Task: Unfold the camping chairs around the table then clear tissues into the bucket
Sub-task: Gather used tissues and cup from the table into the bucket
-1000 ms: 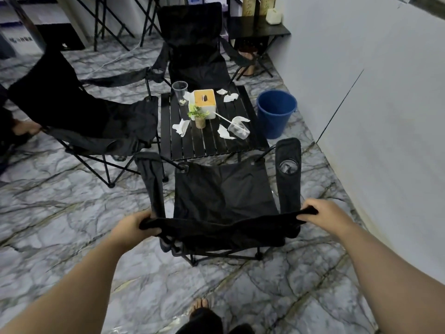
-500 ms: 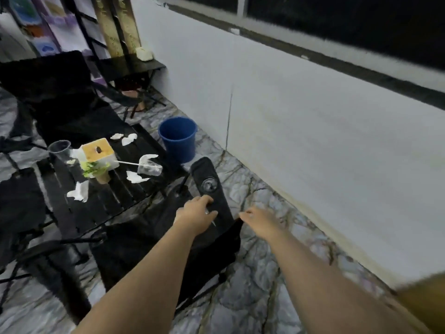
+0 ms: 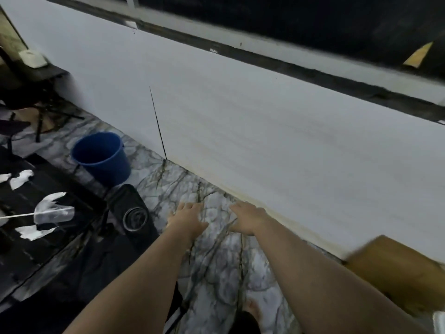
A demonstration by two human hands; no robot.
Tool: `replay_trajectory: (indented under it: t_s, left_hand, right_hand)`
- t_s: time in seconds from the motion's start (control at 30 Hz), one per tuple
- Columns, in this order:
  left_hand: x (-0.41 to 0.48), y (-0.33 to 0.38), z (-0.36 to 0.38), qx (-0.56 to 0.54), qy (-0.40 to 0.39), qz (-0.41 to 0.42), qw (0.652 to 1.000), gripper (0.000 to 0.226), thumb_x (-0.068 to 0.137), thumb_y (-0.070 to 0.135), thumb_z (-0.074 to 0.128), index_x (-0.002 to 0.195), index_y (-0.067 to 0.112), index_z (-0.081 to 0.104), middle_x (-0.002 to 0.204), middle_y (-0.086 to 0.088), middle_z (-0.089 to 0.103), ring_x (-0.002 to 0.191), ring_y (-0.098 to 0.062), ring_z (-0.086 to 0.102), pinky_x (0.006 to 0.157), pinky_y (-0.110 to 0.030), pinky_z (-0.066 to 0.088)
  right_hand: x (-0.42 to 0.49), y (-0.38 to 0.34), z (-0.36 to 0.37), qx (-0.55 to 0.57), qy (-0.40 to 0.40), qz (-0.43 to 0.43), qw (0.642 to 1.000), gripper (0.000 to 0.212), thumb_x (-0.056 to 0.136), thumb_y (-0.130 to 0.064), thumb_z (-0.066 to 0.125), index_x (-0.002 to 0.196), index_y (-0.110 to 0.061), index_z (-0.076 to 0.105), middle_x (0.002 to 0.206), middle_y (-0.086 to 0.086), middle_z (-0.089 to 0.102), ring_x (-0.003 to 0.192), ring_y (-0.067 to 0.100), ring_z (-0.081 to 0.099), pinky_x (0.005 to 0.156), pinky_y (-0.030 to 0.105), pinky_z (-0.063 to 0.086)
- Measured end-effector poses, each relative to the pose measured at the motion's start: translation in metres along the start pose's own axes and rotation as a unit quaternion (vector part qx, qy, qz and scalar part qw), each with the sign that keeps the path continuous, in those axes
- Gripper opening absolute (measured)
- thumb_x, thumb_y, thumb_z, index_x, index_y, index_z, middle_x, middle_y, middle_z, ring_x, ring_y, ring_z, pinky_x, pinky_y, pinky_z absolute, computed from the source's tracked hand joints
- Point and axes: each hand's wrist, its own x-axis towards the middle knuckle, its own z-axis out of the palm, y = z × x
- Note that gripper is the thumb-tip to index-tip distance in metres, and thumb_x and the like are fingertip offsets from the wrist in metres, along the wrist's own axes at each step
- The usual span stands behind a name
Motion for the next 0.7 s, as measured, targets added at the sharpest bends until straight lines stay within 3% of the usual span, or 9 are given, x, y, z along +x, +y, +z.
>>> replay_trajectory:
  t_s: [0.17,0.33,0.53,0.7]
  left_hand:
    - [0.057,0.031,-0.018,-0.015,0.013,-0.063,0.998,0.065,0.092,0.044,0.047,0.147,0.024,0.018,0.156,-0.005,0.019,0.145,-0.026,0.013,0.116,-0.050,0.018]
    - [0.092,0.025,-0.035,-0.044,0.047,-0.121,0.991,0.066,0.089,0.046,0.049,0.146,0.024,0.021,0.155,-0.002,0.021,0.143,-0.025,0.016,0.117,-0.050,0.016]
    - [0.135,-0.019,-0.066,-0.105,0.086,-0.223,0.965,0.068,0.090,0.048,0.046,0.147,0.026,0.016,0.157,0.001,0.015,0.146,-0.023,0.007,0.117,-0.051,0.009]
    - [0.178,-0.078,-0.097,-0.154,0.104,-0.295,0.937,0.068,0.091,0.048,0.045,0.148,0.027,0.015,0.159,0.002,0.011,0.147,-0.024,0.000,0.117,-0.052,0.006]
  right_hand:
    - [0.056,0.036,-0.058,-0.018,-0.007,-0.041,0.999,0.077,0.092,-0.045,0.052,0.152,-0.023,0.008,0.161,0.001,0.001,0.147,0.025,0.009,0.115,0.050,0.023]
    - [0.110,0.042,-0.095,-0.047,-0.017,-0.098,0.994,0.068,0.094,-0.045,0.046,0.150,-0.024,0.015,0.160,0.002,0.008,0.145,0.025,0.014,0.114,0.048,0.024]
    - [0.192,0.005,-0.129,-0.091,-0.052,-0.162,0.981,0.067,0.096,-0.052,0.035,0.151,-0.025,0.010,0.161,0.001,0.005,0.146,0.023,0.013,0.116,0.048,0.020]
    - [0.265,-0.050,-0.176,-0.121,-0.043,-0.226,0.966,0.067,0.095,-0.050,0.038,0.151,-0.024,0.012,0.160,0.000,0.010,0.145,0.022,0.017,0.114,0.042,0.021]
